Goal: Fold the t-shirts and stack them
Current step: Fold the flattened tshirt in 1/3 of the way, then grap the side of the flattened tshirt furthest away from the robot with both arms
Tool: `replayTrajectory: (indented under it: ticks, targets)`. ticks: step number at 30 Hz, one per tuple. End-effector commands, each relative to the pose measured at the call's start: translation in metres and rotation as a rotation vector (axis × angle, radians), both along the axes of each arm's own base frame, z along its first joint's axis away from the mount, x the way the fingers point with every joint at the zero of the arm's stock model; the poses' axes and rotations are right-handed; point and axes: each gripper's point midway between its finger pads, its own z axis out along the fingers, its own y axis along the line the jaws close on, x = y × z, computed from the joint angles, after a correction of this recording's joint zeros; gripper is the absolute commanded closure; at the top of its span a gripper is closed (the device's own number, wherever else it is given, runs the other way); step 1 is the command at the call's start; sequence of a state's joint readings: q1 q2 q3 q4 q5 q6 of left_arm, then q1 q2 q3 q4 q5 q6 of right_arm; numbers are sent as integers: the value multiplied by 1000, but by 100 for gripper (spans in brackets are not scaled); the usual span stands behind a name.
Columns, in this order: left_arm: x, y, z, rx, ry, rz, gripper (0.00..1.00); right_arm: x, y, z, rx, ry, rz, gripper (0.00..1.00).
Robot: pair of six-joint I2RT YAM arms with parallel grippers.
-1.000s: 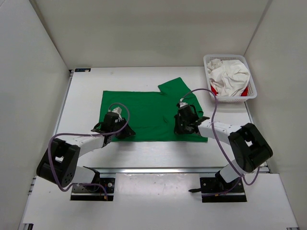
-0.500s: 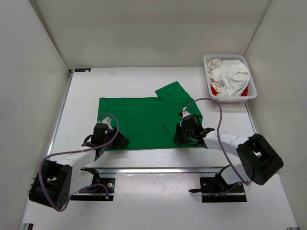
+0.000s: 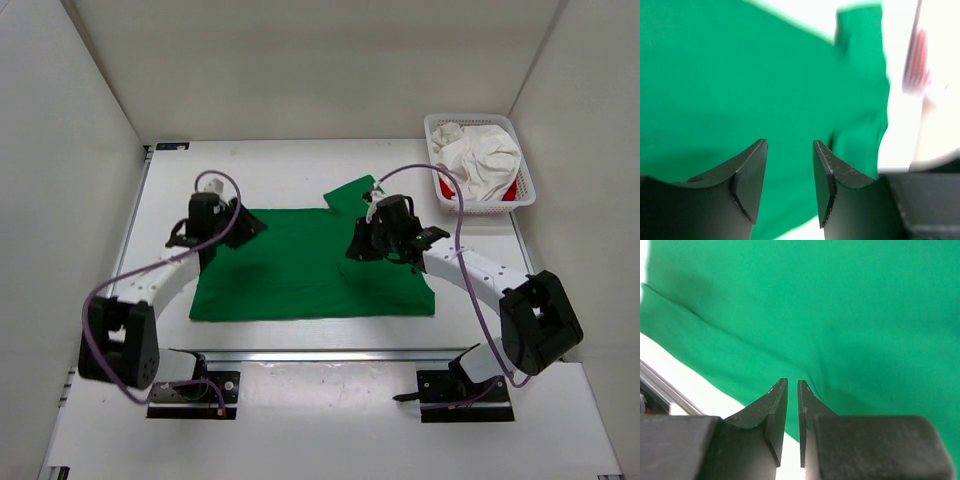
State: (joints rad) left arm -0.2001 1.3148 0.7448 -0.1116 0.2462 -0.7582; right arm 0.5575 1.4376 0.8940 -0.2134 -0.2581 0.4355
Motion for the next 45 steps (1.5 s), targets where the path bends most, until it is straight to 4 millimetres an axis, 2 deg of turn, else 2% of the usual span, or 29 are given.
replayTrajectory:
  ticks: [1, 2, 4, 5, 6, 7, 8, 9, 10, 11, 12, 16, 19, 20, 21, 22, 26, 33, 35, 39, 43, 45]
  targets:
    - [56, 45, -2, 28, -25, 157, 48, 12, 16, 20, 21, -76, 59, 87]
    - [72, 56, 6, 61, -47, 197, 48, 8, 15, 16, 19, -68, 66, 87]
    - [95, 90, -3, 108, -26, 282, 48, 6, 18, 17, 55, -84, 75, 87]
    - [107, 100, -24, 137, 25, 305, 48, 5, 14, 14, 58, -85, 57, 87]
    - [123, 117, -15, 147, 2, 339, 48, -2, 14, 11, 61, -77, 65, 87]
    - [125, 131, -36, 182, 65, 375, 48, -1, 10, 6, 54, -78, 54, 86]
    - [135, 142, -41, 213, 86, 394, 49, -3, 9, 7, 65, -80, 50, 86]
    - [145, 148, -34, 233, 67, 393, 48, -5, 9, 4, 65, -78, 53, 86]
    - [152, 159, -36, 265, 77, 419, 48, -11, 4, -2, 59, -63, 53, 86]
    - [153, 164, -42, 289, 96, 430, 48, -9, 5, 0, 68, -76, 51, 87]
    - [161, 173, -37, 331, 79, 446, 47, -11, 2, -1, 69, -78, 48, 87]
    - [175, 193, -43, 448, 117, 435, 47, -12, -7, -5, 96, -75, 23, 87]
    - [174, 192, -59, 520, 183, 379, 47, -13, -8, -4, 106, -74, 23, 87]
    - [172, 192, -64, 532, 198, 373, 47, -14, -11, -9, 98, -63, 22, 87]
    - [170, 194, -65, 534, 207, 371, 47, -9, -7, 0, 121, -91, 22, 86]
    - [165, 191, -74, 541, 228, 359, 47, -10, -6, -1, 120, -85, 27, 87]
    - [163, 193, -75, 561, 232, 348, 47, -10, -4, -4, 126, -80, 32, 86]
    - [160, 176, -87, 576, 256, 282, 46, -9, -5, -4, 125, -85, 28, 87]
    - [166, 174, -85, 584, 255, 274, 50, -8, -6, 0, 132, -94, 24, 86]
    - [167, 173, -90, 585, 280, 256, 54, -7, -8, 2, 133, -94, 14, 86]
    - [168, 180, -93, 578, 303, 271, 50, -5, -9, 12, 151, -122, 9, 86]
    - [170, 176, -94, 583, 310, 258, 50, -6, -7, 15, 155, -123, 14, 85]
